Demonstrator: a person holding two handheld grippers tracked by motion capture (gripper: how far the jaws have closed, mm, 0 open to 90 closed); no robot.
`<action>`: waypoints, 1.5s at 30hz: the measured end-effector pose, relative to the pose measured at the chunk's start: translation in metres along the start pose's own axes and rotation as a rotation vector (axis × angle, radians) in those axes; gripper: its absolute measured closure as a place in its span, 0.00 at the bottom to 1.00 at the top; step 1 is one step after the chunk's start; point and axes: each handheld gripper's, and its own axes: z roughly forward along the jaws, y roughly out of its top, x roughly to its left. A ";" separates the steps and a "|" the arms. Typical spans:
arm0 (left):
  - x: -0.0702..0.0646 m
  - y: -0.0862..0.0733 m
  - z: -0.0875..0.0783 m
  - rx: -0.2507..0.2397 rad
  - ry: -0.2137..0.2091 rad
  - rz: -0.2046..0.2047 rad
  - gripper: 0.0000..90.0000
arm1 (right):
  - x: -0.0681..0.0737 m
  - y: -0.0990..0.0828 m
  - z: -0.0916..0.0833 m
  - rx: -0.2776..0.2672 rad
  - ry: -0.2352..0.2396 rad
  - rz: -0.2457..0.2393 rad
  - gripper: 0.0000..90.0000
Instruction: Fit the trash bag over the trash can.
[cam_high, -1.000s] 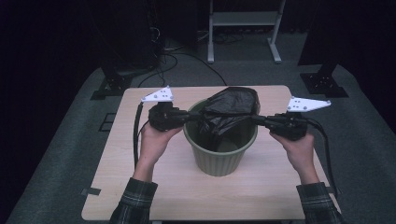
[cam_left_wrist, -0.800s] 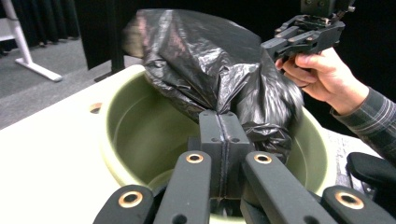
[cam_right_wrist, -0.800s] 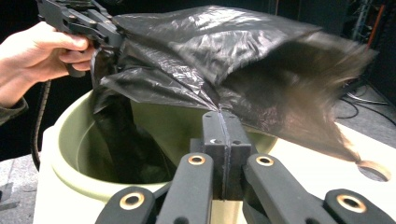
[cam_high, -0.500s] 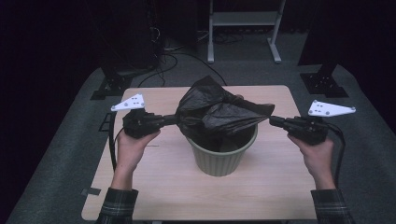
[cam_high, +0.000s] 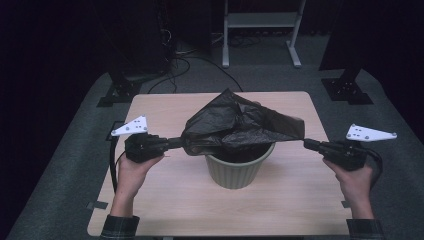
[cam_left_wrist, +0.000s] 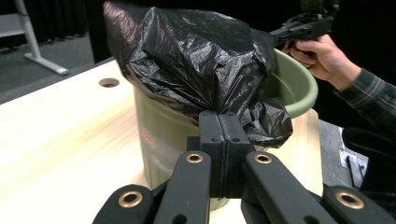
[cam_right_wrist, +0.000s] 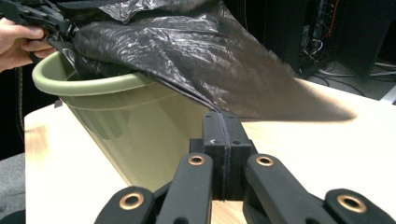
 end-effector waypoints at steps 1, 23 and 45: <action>-0.001 0.001 0.001 -0.002 -0.004 0.004 0.99 | 0.001 0.001 0.000 -0.009 0.001 -0.002 0.99; -0.010 0.015 0.038 0.011 -0.073 0.054 0.99 | 0.021 0.072 0.043 -0.078 0.047 -0.060 0.61; -0.011 0.039 0.081 0.086 -0.040 0.083 0.68 | 0.049 0.052 0.098 0.112 0.230 -0.124 0.91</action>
